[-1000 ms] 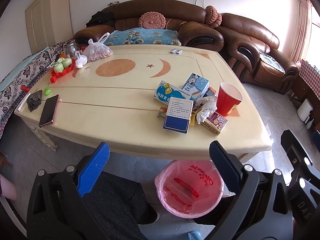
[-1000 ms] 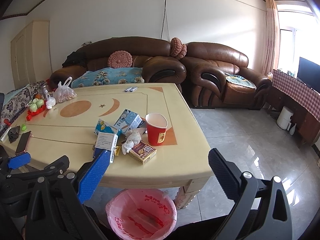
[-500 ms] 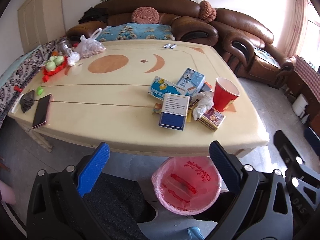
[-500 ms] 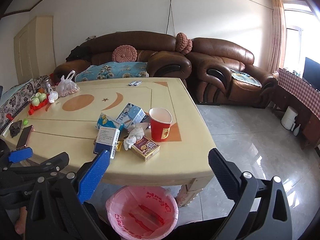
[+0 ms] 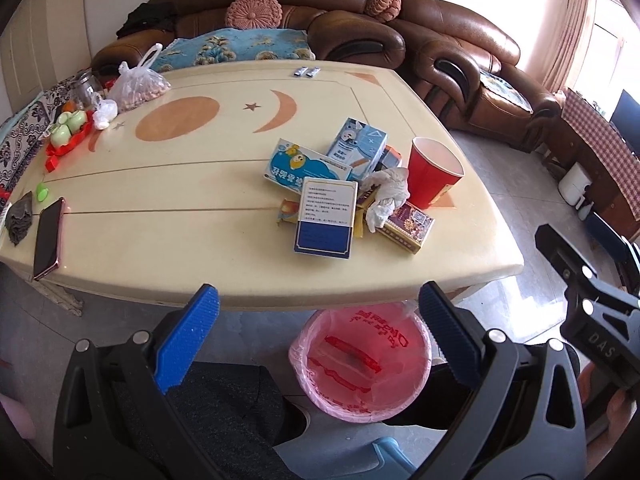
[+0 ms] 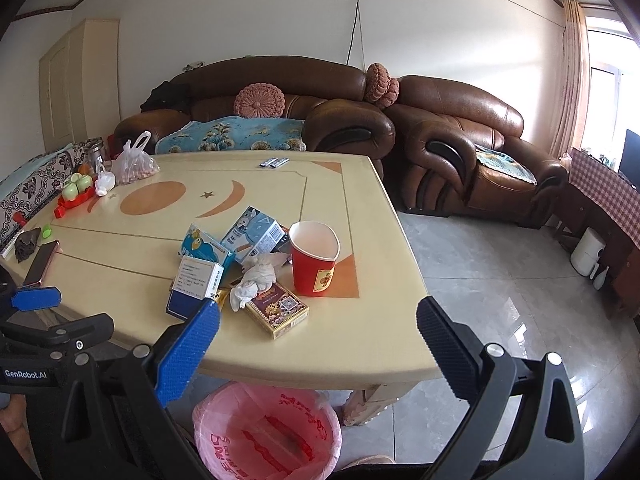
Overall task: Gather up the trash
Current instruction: 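Move the right tool to the red paper cup while the left tool approaches the white medicine box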
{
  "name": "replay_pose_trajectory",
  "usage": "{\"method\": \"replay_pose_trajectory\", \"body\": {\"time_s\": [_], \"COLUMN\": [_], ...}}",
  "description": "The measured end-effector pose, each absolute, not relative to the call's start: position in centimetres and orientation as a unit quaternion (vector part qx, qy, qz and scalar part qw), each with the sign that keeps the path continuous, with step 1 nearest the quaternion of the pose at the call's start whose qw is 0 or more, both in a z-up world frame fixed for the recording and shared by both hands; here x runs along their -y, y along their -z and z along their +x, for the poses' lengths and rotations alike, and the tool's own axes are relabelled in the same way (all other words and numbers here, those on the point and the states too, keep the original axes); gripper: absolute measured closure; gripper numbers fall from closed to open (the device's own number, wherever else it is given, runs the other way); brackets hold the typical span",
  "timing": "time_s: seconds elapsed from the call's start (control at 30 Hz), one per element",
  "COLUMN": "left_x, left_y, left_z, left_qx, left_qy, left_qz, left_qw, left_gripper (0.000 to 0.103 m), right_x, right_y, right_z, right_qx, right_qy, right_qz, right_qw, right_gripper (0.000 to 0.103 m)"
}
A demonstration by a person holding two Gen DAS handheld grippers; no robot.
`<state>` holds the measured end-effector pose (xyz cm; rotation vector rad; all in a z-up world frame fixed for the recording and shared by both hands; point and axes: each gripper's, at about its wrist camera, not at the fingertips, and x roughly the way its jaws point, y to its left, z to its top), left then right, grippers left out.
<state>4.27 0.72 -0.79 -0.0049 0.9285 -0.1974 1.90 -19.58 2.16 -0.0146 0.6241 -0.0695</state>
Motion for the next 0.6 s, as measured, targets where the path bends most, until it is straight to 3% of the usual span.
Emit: {"method": "replay_pose_trajectory", "body": {"time_s": [0.6], "left_x": [1.7], "left_y": [1.7], "left_z": [9.2], "left_qx": [-0.476], "left_qy": [0.099], "left_qz": [0.014], "left_qw": [0.873], "left_gripper": [0.005], "right_x": [22.5], "right_y": [-1.6], "right_z": [7.3], "right_qx": [-0.338], "right_qy": [0.038], "right_qz": [0.019], "right_qw": [0.940], "right_gripper": [0.006]}}
